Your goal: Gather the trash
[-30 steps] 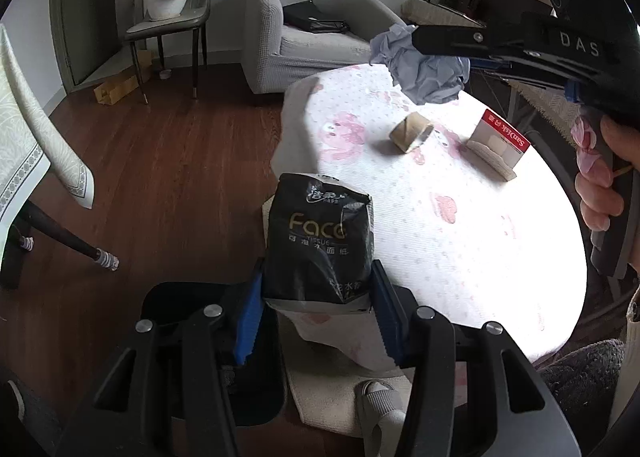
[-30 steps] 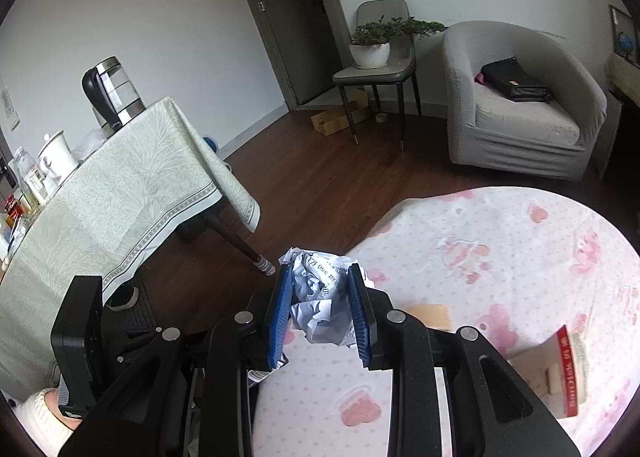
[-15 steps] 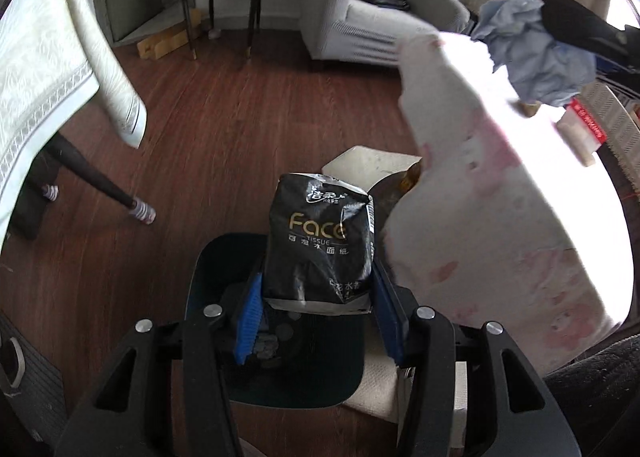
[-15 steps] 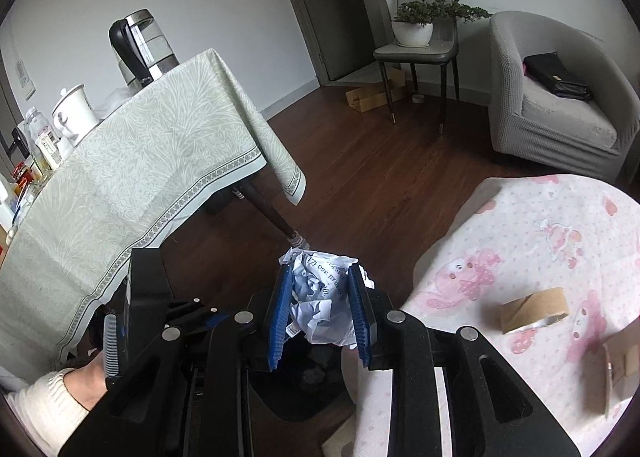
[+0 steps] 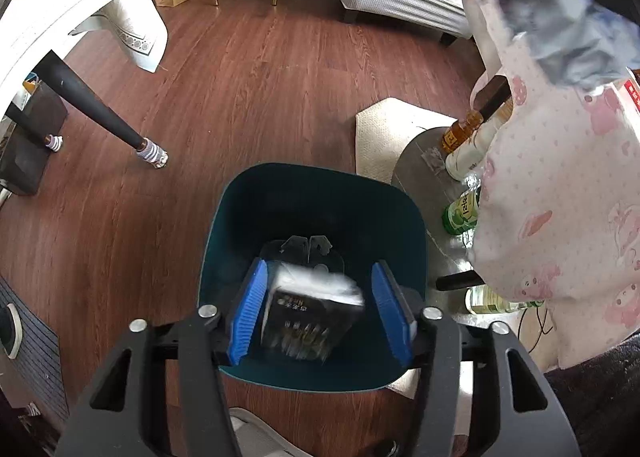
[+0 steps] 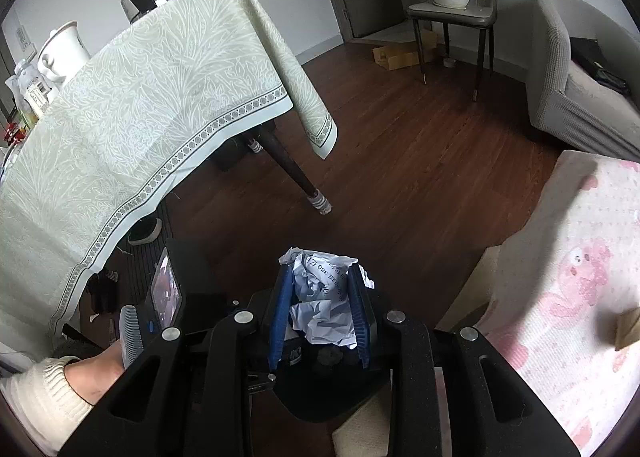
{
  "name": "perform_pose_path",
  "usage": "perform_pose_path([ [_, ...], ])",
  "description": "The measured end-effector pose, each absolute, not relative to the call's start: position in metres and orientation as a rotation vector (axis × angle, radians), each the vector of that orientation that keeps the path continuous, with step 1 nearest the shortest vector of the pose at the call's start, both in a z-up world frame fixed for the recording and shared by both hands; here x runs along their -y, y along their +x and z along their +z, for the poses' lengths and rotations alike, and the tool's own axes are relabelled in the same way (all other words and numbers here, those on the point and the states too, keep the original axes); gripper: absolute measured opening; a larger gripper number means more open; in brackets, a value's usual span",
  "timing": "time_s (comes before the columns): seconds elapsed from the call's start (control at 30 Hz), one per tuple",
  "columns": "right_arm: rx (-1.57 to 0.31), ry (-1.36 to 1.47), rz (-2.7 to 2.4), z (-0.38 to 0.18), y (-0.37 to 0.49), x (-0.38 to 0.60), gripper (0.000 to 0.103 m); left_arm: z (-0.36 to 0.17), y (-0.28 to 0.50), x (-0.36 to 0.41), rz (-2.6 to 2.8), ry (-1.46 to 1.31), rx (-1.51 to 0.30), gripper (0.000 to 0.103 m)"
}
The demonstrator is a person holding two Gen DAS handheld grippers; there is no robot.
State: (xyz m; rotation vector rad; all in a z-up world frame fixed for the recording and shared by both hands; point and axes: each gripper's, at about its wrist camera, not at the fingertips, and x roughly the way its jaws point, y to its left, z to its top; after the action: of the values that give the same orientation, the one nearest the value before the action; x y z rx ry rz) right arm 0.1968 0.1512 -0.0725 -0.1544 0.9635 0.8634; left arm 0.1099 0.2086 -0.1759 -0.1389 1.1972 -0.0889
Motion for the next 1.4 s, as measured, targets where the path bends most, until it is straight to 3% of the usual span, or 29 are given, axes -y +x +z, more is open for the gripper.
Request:
perform_pose_path([
  [0.13,-1.012,-0.176,0.865,-0.090,0.198,-0.169,0.028,-0.170,0.103,-0.214,-0.093,-0.123,-1.180,0.067],
  [0.7,-1.168,-0.252,0.851,-0.151,0.200,-0.217,0.028,-0.097,0.069,-0.276,-0.016,-0.168,-0.978,0.067],
  [1.17,-1.318,-0.425,0.835,-0.227,0.177,-0.248,0.030,-0.035,0.061,-0.288,-0.010,-0.222,-0.820,0.049],
  [1.4,-1.324,-0.464,0.830,-0.236,0.173,-0.247,0.038,-0.016,0.060,-0.277,-0.028,-0.220,-0.786,0.047],
])
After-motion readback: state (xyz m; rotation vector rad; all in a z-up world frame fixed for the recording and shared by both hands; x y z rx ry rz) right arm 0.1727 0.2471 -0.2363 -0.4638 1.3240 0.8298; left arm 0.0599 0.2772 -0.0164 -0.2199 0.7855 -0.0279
